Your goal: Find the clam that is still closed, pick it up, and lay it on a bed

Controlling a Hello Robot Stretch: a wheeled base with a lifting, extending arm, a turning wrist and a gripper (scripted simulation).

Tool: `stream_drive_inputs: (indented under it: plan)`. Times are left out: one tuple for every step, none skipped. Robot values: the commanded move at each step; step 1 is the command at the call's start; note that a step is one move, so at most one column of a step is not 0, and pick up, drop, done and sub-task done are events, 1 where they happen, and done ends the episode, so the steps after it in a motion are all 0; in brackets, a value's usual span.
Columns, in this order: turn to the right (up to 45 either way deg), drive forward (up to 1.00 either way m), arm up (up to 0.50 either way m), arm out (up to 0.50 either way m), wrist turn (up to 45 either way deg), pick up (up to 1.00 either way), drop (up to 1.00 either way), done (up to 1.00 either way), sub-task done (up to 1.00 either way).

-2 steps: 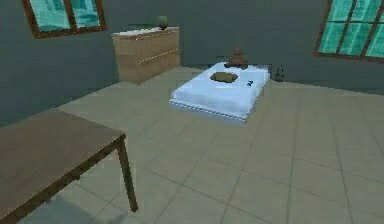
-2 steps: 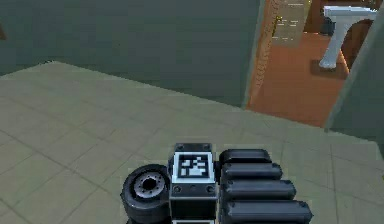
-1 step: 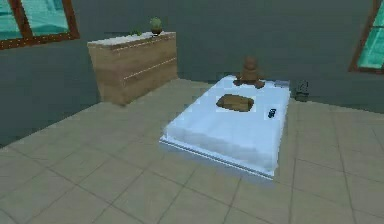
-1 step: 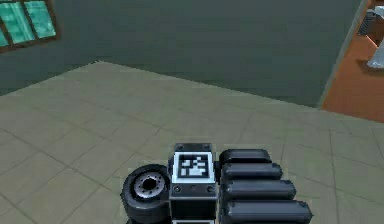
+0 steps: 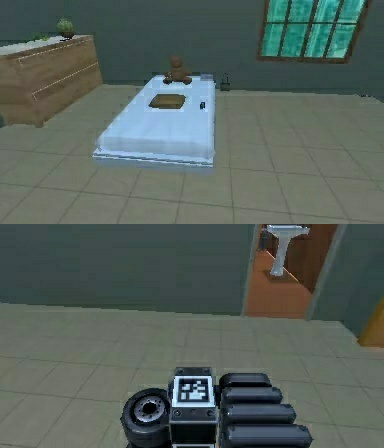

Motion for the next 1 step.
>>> stream_drive_inputs:
  plan:
    - [0.0,0.10,0.00,0.00,0.0,0.00,0.00,0.00,0.00]
